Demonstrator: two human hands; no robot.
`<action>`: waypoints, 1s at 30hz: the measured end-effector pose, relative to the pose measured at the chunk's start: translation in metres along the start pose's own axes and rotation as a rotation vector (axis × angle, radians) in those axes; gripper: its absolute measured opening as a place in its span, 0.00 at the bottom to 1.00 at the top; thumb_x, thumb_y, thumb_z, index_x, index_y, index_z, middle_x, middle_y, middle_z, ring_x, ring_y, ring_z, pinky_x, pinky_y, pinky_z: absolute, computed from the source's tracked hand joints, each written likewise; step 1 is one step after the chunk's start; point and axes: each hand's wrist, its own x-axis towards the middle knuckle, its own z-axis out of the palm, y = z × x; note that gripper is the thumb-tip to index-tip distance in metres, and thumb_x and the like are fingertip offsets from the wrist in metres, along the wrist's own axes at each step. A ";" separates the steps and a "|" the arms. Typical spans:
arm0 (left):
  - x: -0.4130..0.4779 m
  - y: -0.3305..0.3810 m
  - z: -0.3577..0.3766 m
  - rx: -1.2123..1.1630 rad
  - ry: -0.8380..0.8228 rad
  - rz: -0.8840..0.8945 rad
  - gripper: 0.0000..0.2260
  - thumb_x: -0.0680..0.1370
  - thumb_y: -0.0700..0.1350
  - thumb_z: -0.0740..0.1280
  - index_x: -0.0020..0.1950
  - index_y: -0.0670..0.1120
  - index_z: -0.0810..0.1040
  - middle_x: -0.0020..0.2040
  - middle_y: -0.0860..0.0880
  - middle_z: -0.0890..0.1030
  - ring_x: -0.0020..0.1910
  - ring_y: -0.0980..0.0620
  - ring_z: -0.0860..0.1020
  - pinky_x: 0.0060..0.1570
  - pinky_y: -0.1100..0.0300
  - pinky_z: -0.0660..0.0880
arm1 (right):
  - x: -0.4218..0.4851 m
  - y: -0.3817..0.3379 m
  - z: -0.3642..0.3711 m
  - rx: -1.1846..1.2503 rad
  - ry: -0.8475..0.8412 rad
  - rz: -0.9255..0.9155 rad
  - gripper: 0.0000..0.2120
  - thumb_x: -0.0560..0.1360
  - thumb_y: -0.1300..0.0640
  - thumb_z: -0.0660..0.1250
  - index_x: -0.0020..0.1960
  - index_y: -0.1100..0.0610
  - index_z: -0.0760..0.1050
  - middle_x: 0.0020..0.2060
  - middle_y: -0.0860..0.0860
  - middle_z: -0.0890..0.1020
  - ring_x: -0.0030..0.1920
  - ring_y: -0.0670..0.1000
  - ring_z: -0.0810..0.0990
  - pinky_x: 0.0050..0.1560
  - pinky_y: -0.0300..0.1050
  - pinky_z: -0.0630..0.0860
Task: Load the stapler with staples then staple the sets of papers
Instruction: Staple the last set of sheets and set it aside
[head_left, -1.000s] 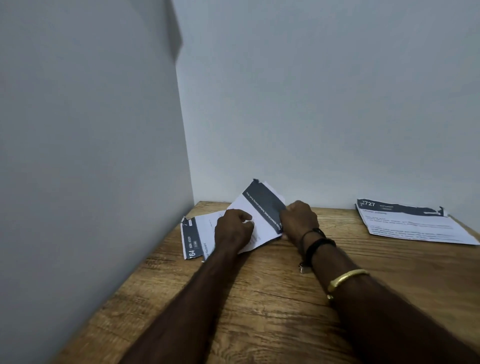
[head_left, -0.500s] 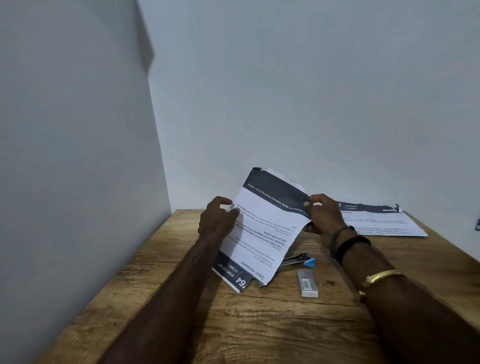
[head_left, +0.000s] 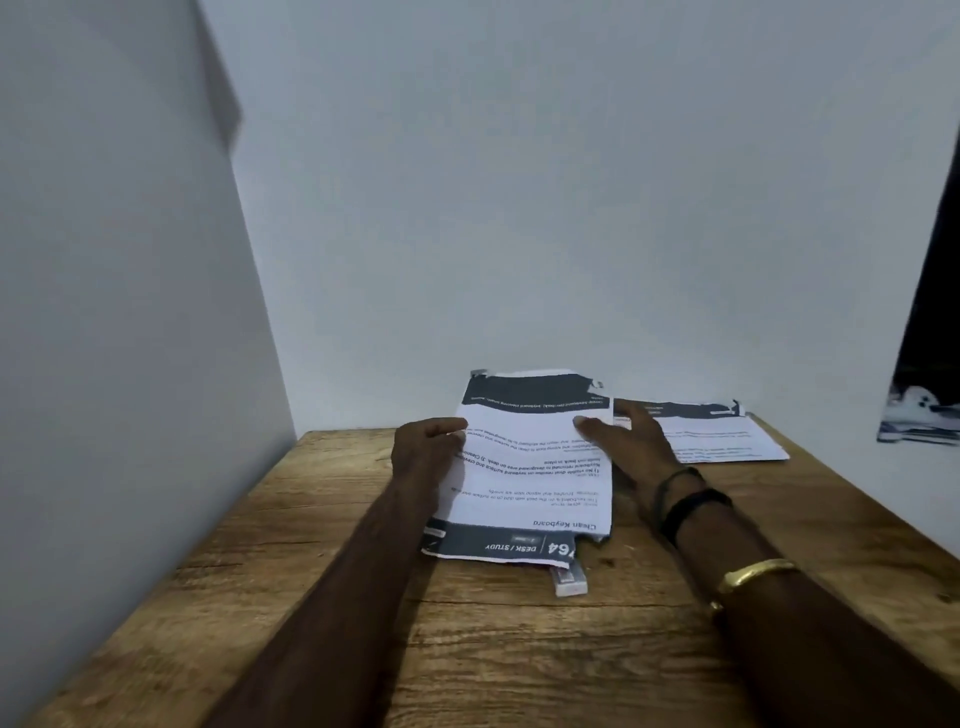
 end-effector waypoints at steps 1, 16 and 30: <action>0.002 -0.004 0.002 -0.031 0.013 -0.010 0.08 0.72 0.33 0.73 0.46 0.43 0.87 0.54 0.33 0.85 0.49 0.44 0.80 0.64 0.45 0.76 | 0.000 0.000 -0.001 0.021 -0.049 -0.020 0.28 0.69 0.56 0.80 0.66 0.55 0.73 0.64 0.56 0.81 0.60 0.56 0.82 0.66 0.57 0.76; -0.006 -0.006 0.006 -0.157 0.046 -0.006 0.07 0.74 0.32 0.72 0.51 0.37 0.85 0.53 0.35 0.85 0.50 0.41 0.83 0.62 0.44 0.79 | 0.003 0.007 -0.007 -0.126 0.020 -0.159 0.11 0.66 0.60 0.81 0.48 0.56 0.86 0.49 0.53 0.87 0.53 0.56 0.85 0.60 0.57 0.81; -0.016 0.024 0.005 0.218 0.360 0.724 0.05 0.77 0.44 0.71 0.51 0.50 0.84 0.52 0.51 0.81 0.43 0.62 0.80 0.45 0.61 0.79 | -0.023 -0.043 -0.001 -0.300 0.337 -0.705 0.03 0.74 0.58 0.73 0.47 0.54 0.85 0.45 0.50 0.85 0.47 0.46 0.79 0.44 0.30 0.70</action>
